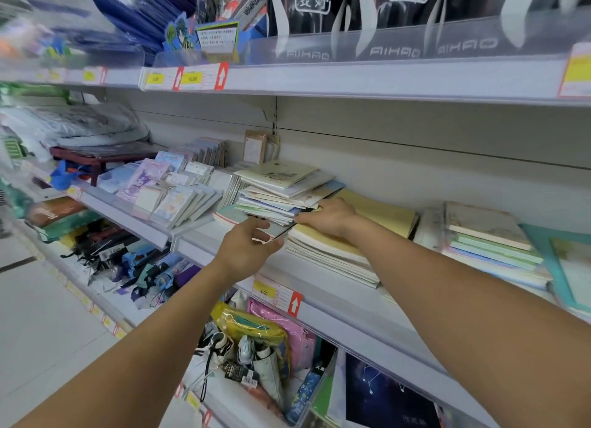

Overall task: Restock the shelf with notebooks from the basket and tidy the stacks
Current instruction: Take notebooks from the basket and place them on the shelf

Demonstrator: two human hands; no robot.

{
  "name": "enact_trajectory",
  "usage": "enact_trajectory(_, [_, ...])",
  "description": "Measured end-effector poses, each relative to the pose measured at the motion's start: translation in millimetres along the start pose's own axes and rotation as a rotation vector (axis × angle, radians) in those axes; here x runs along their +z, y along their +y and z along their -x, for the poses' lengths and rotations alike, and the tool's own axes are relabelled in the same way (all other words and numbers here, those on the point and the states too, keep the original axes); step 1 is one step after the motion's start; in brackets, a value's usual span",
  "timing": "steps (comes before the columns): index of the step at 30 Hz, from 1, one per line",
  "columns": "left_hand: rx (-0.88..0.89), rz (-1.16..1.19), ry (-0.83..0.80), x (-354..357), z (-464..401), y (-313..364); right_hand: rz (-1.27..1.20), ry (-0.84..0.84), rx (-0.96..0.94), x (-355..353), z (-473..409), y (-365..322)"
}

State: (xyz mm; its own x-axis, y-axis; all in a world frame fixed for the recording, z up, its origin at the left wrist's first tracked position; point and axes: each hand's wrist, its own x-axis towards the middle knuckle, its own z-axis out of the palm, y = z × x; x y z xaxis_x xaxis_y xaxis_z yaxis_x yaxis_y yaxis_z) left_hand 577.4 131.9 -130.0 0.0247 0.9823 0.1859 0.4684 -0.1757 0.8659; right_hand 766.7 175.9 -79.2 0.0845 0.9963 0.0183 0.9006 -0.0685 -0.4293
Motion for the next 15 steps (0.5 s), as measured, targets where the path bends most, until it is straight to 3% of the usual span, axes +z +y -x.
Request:
enact_trajectory(13, [-0.020, 0.038, 0.005, 0, 12, 2, 0.046, -0.026, 0.000, 5, 1, 6])
enact_trajectory(15, [-0.020, 0.060, 0.006, -6, 23, -1, 0.029, 0.045, -0.041, 8, 5, 9])
